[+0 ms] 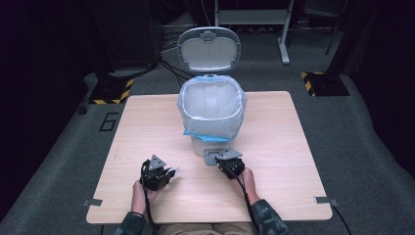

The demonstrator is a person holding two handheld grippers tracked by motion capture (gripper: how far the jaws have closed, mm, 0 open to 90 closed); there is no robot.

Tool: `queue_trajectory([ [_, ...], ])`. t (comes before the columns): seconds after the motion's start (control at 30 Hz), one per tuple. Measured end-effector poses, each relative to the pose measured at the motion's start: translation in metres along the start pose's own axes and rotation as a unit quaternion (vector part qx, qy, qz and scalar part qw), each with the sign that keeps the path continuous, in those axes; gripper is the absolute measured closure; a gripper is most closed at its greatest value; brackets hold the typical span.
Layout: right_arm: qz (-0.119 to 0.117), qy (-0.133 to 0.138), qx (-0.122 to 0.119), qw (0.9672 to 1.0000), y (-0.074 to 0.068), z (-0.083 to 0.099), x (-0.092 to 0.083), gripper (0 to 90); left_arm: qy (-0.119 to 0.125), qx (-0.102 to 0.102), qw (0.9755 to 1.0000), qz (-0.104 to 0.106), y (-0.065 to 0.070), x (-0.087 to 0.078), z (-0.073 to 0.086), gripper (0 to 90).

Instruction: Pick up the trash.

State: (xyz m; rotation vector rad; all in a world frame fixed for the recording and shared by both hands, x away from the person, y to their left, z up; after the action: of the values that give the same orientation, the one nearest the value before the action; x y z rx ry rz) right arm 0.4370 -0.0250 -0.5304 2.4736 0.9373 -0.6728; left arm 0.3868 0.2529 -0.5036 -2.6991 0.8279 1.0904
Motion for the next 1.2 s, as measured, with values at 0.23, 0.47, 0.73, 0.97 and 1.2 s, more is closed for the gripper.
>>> queue_trajectory([
  [0.23,-0.001,0.0,0.002,1.0,0.0,0.0,0.0,90.0,0.003,0.008,1.0,0.002,-0.002,-0.009,-0.01,81.5],
  [0.47,-0.002,0.0,0.003,1.0,0.0,0.0,0.0,90.0,0.004,0.019,0.9998,0.002,-0.003,-0.016,-0.021,81.5],
  [0.73,-0.002,0.0,0.003,1.0,0.001,0.0,0.0,90.0,0.009,0.022,0.9997,0.002,-0.005,-0.022,-0.032,81.5],
  [0.97,-0.002,0.0,0.003,1.0,0.001,0.0,0.0,90.0,0.011,0.029,0.9995,0.001,-0.005,-0.029,-0.044,81.5],
  [1.2,-0.002,0.0,0.003,1.0,0.001,0.0,0.0,90.0,0.016,0.041,0.9991,-0.001,-0.004,-0.036,-0.056,81.5],
])
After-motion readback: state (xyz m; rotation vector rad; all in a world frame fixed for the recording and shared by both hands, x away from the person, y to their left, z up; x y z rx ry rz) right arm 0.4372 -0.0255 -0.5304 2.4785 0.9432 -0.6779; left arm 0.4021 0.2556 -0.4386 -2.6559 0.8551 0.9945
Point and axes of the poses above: each handheld gripper's, and its own axes: x roughly forward along the jaws, z roughly out of its underside, y roughly to its right, the point moved 1 cm from there along x, roughly forward along the jaws, and after that the axes turned 5 degrees about -x, right-handed, at the moved point
